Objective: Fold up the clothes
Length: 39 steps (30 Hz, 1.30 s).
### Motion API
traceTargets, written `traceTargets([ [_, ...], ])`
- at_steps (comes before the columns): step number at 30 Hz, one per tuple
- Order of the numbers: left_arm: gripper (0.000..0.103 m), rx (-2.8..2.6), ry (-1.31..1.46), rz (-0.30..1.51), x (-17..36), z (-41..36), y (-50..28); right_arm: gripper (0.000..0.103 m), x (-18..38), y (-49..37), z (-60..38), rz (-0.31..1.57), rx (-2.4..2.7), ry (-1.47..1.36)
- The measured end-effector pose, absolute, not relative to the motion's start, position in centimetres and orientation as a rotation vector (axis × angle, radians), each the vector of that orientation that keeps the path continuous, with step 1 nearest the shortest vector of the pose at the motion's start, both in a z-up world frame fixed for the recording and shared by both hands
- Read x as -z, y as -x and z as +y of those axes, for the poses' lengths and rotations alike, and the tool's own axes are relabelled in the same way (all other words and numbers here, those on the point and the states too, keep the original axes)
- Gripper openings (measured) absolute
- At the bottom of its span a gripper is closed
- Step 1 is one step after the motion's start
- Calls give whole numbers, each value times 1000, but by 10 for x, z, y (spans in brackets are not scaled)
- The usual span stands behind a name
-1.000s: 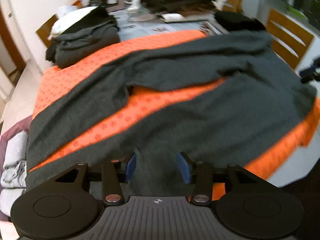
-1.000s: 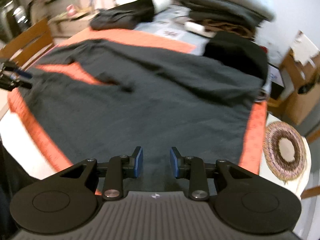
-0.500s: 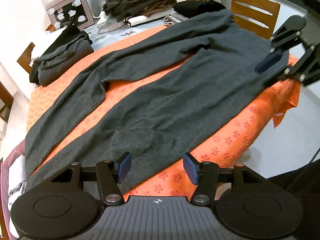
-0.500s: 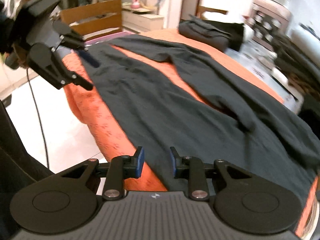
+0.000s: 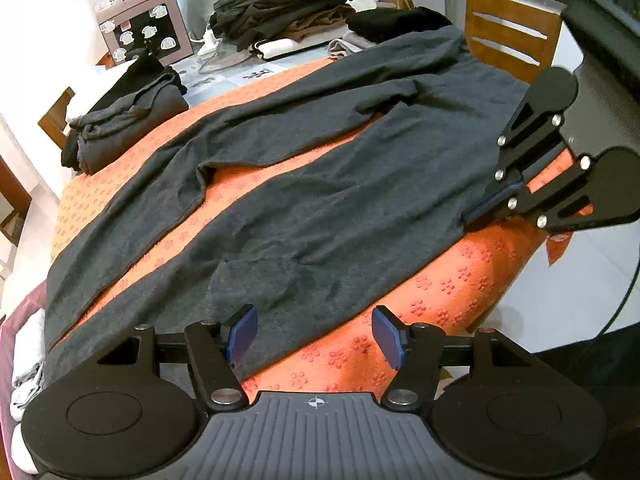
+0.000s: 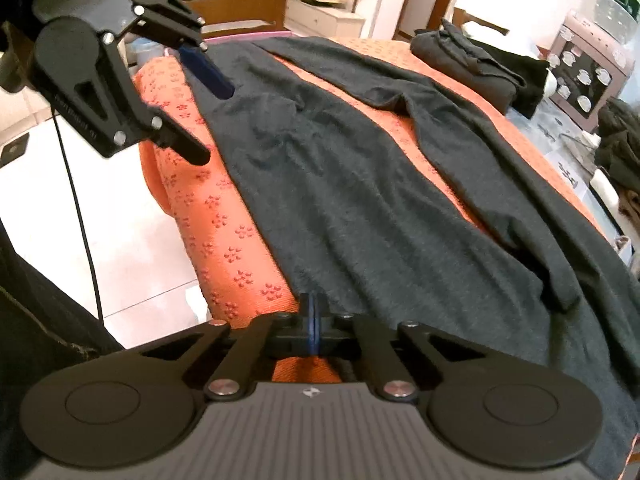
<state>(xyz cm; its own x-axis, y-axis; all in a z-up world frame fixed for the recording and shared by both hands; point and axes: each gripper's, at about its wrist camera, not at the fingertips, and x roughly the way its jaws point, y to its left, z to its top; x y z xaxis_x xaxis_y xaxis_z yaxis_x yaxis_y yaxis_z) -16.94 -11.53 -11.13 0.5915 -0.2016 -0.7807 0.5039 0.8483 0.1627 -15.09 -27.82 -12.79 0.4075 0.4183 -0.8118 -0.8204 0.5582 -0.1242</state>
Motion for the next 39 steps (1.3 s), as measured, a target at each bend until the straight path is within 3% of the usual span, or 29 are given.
traceTargets([
  [9,65,337,-478,772,130,-137,165,1,75,148,-299,705,-762,452],
  [11,54,303,-521,740,134,-143,165,1,66,148,-302,690,-756,431],
  [13,25,225,-558,717,138,-143,162,1,62,148,-305,681,-754,418],
  [15,14,151,-527,704,136,-135,158,1,63,150,-308,686,-757,406],
  [24,10,8,-533,631,123,-111,152,4,92,172,-328,742,-686,395],
  [29,6,-18,-528,606,115,-112,151,43,113,185,-358,745,-528,472],
  [39,5,-53,-445,594,90,-113,138,45,142,188,-393,733,-361,643],
])
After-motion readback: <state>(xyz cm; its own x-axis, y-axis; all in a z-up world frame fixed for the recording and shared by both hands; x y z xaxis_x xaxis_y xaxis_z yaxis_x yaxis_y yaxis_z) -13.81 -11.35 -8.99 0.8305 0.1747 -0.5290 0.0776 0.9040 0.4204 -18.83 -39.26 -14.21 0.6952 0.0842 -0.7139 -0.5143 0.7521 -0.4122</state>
